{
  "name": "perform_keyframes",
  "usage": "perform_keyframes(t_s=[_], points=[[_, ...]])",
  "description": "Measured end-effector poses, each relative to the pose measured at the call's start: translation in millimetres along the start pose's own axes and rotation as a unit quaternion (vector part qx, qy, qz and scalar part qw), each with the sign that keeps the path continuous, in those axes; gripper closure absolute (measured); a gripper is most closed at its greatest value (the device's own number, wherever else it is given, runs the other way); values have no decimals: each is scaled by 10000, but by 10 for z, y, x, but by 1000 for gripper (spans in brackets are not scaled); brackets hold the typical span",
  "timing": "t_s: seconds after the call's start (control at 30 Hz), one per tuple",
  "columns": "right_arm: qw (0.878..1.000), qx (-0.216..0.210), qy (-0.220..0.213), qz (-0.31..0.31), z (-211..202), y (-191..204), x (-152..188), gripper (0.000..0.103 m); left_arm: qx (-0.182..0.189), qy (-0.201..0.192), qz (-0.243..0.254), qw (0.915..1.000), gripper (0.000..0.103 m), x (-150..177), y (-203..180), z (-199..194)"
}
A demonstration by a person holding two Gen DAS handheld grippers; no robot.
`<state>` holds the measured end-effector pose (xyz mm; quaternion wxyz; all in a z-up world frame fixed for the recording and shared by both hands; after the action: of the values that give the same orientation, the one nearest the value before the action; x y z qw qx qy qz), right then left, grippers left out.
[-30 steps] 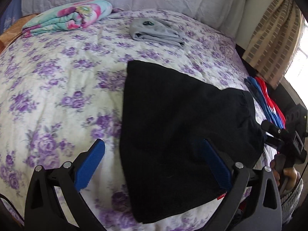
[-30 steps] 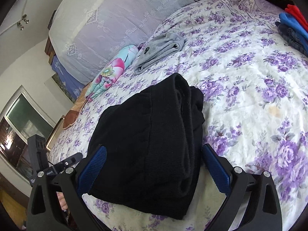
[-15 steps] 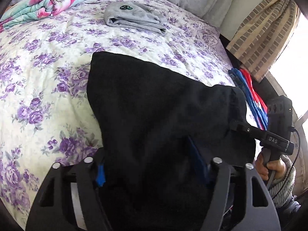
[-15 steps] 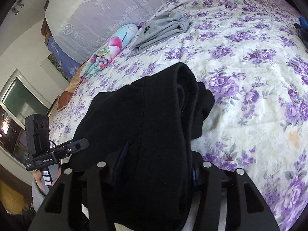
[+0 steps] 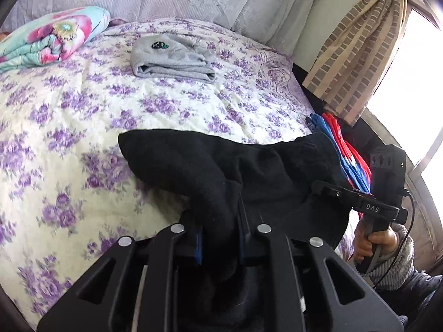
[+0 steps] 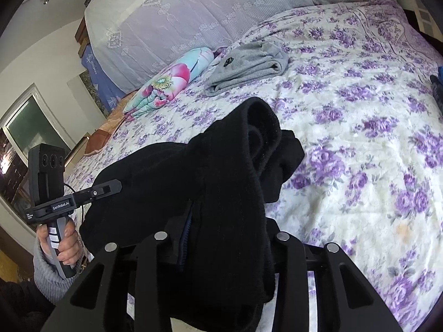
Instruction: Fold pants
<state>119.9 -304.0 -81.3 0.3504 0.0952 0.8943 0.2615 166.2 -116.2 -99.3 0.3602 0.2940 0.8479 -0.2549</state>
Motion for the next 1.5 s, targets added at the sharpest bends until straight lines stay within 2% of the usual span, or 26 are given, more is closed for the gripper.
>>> perform_keyframes(t_s=[0.2, 0.4, 0.53, 0.7, 0.8, 0.9, 0.97, 1.0, 1.03, 1.07, 1.1, 1.13, 1.17, 1.23, 1.3, 1.37, 1.4, 1.43, 1.5], points=[[9993, -83, -346, -145, 63, 170, -764, 69, -374, -230, 338, 9985, 87, -793, 220, 2], [9969, -106, -742, -239, 366, 281, -1948, 69, -868, -451, 642, 9931, 87, -1810, 627, 165], [9942, -117, -1005, -360, 663, 359, -2830, 69, -1191, -619, 753, 9881, 87, -2524, 998, 341], [9917, 23, -1202, -446, 1261, 264, -3584, 69, -1557, -568, 862, 9824, 86, -3064, 1475, 777], [9919, 192, -1194, -391, 1749, 29, -3759, 69, -1607, -389, 703, 9837, 86, -3161, 1838, 1224], [9945, 429, -954, -14, 2366, -422, -3740, 69, -1536, -60, 461, 9870, 83, -3060, 2231, 1799], [9945, 689, -741, 264, 2724, -779, -3635, 58, -1570, 313, 258, 9868, 73, -2855, 2476, 2189], [9942, 572, -791, 448, 2797, -915, -3592, 45, -1586, 382, 147, 9865, 56, -2748, 2578, 2319], [9933, 328, -853, 706, 2812, -1030, -3567, 30, -1664, 241, 0, 9858, 36, -2665, 2682, 2358], [9926, 174, -807, 889, 2818, -1094, -3551, 26, -1743, 100, -158, 9845, 26, -2617, 2757, 2322], [9924, 80, -762, 965, 2806, -1104, -3540, 25, -1659, 54, -299, 9857, 20, -2591, 2794, 2305], [9929, 98, -773, 900, 2777, -1082, -3549, 25, -1456, 27, -471, 9882, 20, -2561, 2822, 2277], [9932, 156, -815, 817, 2731, -1044, -3565, 25, -1406, 11, -566, 9884, 20, -2549, 2853, 2238], [9920, 326, -1037, 637, 2565, -923, -3595, 25, -1645, -37, -549, 9848, 21, -2549, 2902, 2097], [9857, 577, -1545, 349, 2290, -796, -3644, 25, -1841, -144, -470, 9817, 23, -2585, 2867, 1942], [9757, 739, -2064, -31, 2016, -601, -3696, 32, -1974, -271, -289, 9795, 23, -2675, 2783, 1787], [9722, 713, -2217, -237, 1927, -474, -3711, 48, -2022, -338, -166, 9786, 23, -2744, 2722, 1729], [9714, 687, -2236, -405, 1891, -367, -3728, 62, -2024, -386, -85, 9785, 23, -2802, 2673, 1702], [9748, 655, -2033, -639, 1982, -182, -3764, 71, -2009, -394, 48, 9788, 23, -2936, 2564, 1728]])
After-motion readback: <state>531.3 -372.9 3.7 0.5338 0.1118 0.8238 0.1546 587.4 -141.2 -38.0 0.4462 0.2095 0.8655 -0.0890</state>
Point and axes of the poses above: each gripper's, at about its wrist camera, not at the fingertips, and z roughly the way its jaws point, y to its left, x to its underside, the point moved 9 cm from there along z, roughly the way its jaws point, and after that the axes turned 13 degrees about z, right-handed, at the moved point
